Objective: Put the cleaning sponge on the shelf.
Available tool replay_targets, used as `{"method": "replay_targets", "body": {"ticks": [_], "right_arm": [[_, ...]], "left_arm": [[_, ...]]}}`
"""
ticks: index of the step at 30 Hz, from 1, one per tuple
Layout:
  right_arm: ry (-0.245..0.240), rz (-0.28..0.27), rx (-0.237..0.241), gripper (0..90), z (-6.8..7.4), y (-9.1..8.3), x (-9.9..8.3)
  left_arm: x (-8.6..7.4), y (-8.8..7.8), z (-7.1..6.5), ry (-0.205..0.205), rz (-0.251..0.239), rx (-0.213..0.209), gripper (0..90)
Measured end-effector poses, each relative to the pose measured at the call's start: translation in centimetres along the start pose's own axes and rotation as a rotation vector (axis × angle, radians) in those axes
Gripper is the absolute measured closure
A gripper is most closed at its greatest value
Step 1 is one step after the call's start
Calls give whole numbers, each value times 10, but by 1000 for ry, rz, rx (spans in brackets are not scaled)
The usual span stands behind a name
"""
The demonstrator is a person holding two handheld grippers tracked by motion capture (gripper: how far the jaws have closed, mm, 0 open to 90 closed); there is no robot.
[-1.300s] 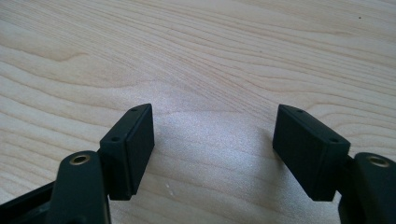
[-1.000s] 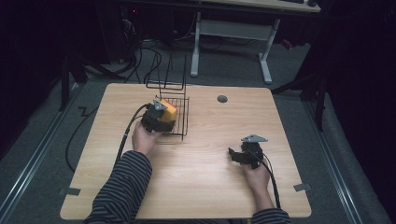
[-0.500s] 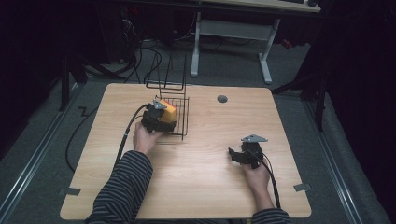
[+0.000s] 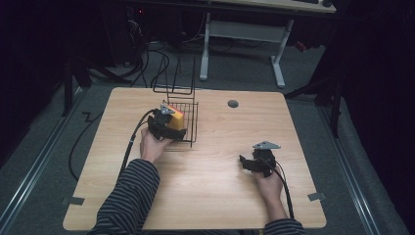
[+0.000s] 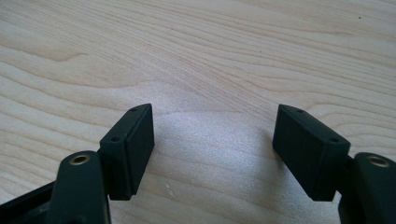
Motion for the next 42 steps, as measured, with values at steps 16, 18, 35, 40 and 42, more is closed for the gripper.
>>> {"method": "replay_targets", "body": {"ticks": [16, 18, 35, 40, 42], "right_arm": [[1, 2, 0, 297, 0, 0, 0], [1, 2, 0, 297, 0, 0, 0], [4, 2, 0, 297, 0, 0, 0], [4, 2, 1, 297, 0, 0, 0], [4, 2, 0, 297, 0, 0, 0]], "left_arm": [[-11, -33, -7, -12, -54, -25, 1], [-13, -37, -7, -4, -50, -22, 1], [-29, -95, 3, -34, -133, 26, 48], [-37, -115, 10, -57, -170, 47, 54], [-42, -121, 13, -68, -179, 53, 55]]}}
Point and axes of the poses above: each handheld gripper's, and its own axes: y roughly forward along the jaws, x roughly out of its top, z roughly to its left, the point moved 6 cm from there along y, roughly forward along the jaws, and after that the axes turned 11 degrees about y, right-handed, at the moved point
